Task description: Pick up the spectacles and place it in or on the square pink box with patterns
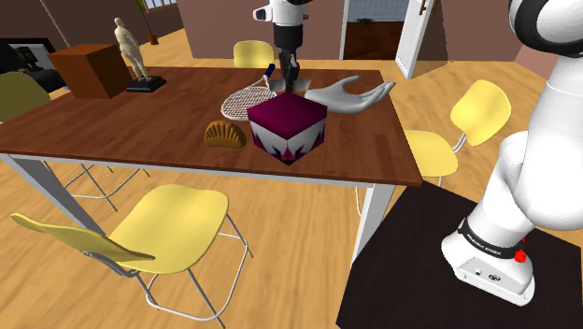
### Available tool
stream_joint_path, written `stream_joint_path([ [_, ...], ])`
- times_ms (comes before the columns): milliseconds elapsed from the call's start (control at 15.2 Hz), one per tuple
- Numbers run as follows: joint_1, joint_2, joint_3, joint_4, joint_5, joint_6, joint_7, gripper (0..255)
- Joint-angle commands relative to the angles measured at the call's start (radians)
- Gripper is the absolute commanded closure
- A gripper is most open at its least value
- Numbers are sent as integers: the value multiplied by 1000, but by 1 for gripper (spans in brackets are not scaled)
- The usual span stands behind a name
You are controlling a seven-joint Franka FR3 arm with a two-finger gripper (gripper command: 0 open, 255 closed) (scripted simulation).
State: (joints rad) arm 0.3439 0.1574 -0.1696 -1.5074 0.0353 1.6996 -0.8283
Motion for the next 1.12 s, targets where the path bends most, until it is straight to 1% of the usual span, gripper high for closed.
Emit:
stream_joint_path([
  [0, 3, 10, 2, -6, 1, 17, 5, 255],
  [660, 5, 4, 4, -155, 1, 160, 4, 255],
  [1056, 5, 4, 4, -155, 1, 160, 4, 255],
])
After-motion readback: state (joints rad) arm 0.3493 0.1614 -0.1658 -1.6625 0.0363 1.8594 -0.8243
